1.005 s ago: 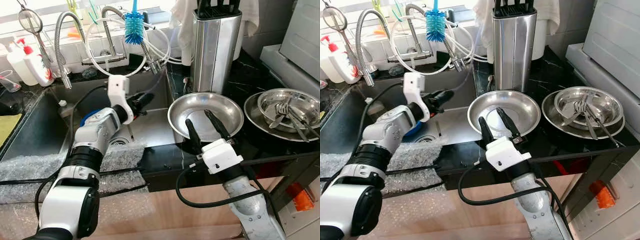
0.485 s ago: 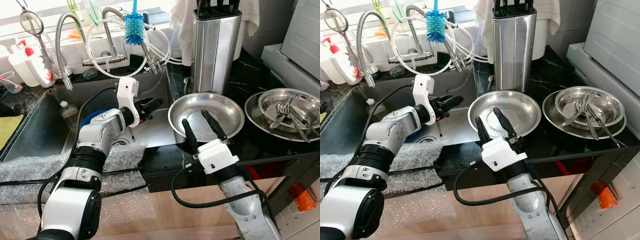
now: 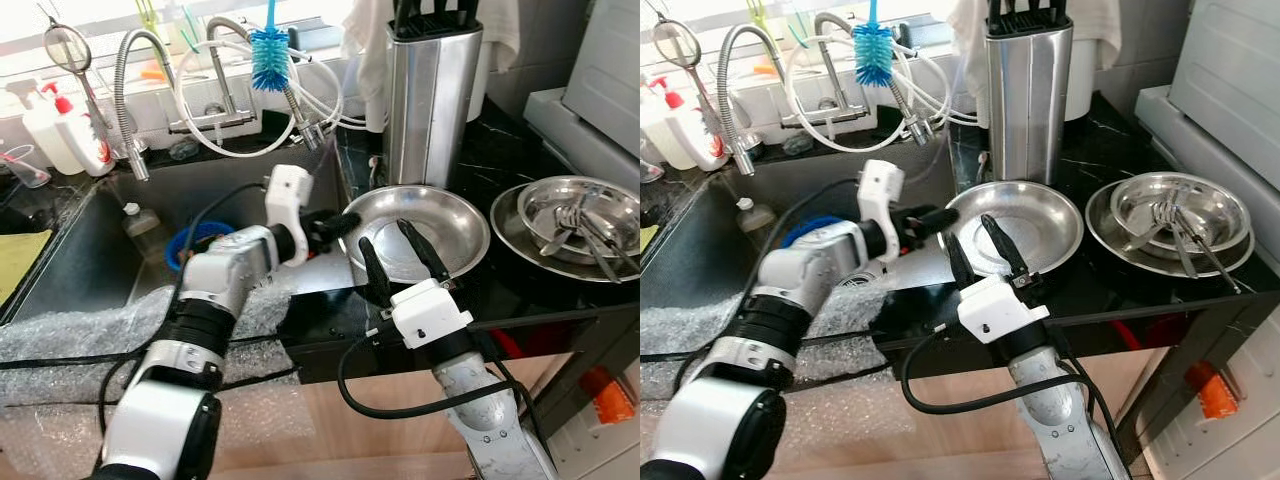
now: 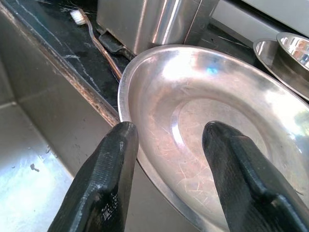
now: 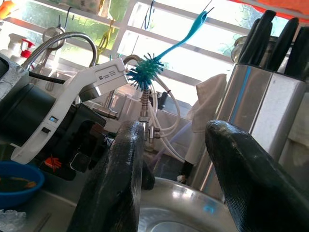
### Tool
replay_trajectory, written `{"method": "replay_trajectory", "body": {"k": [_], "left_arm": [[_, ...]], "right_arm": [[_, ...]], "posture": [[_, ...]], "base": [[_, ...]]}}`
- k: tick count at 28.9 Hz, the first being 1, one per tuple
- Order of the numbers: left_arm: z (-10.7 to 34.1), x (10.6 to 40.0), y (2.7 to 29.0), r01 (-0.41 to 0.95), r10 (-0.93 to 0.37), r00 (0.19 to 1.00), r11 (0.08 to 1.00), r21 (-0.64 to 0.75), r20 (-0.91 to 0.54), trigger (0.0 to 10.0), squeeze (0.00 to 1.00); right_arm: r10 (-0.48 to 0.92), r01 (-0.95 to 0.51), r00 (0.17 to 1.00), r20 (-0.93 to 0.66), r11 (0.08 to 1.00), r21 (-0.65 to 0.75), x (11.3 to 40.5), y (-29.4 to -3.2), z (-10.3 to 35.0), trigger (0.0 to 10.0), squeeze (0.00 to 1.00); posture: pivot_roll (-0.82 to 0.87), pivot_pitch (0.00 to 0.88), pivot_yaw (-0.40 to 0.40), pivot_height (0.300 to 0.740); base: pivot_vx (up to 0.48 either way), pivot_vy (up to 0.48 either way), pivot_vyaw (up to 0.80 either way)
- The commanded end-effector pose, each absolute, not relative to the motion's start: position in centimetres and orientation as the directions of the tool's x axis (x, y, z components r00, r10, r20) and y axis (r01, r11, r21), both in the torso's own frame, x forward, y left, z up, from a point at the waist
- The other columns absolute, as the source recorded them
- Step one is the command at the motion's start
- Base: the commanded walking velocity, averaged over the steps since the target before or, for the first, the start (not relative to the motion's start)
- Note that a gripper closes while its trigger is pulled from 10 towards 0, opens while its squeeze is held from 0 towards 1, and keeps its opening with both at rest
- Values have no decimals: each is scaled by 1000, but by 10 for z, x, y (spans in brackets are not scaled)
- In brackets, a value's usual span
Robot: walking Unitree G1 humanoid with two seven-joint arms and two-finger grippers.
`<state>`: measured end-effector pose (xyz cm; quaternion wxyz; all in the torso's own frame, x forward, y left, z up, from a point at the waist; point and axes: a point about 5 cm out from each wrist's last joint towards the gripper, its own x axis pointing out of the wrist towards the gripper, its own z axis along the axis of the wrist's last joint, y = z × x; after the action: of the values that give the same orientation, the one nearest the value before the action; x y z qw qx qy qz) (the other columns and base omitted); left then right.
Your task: Kitchen organization
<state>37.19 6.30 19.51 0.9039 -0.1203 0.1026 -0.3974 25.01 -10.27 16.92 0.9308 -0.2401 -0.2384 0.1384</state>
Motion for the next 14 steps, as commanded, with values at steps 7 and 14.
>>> {"method": "replay_trajectory", "body": {"k": [7,14], "left_arm": [[202,374,65,689,-730,676,675,-262,-104,10000,0],[219,385,75,618,-649,761,735,-281,-23,10000,0]], "right_arm": [[379,-148,841,386,847,-510,252,-98,171,10000,0],[380,-148,840,387,847,-510,253,-98,171,10000,0]], "posture": [[-51,30,172,740],[-49,26,173,740]], "base": [[0,0,0],[0,0,0]]}}
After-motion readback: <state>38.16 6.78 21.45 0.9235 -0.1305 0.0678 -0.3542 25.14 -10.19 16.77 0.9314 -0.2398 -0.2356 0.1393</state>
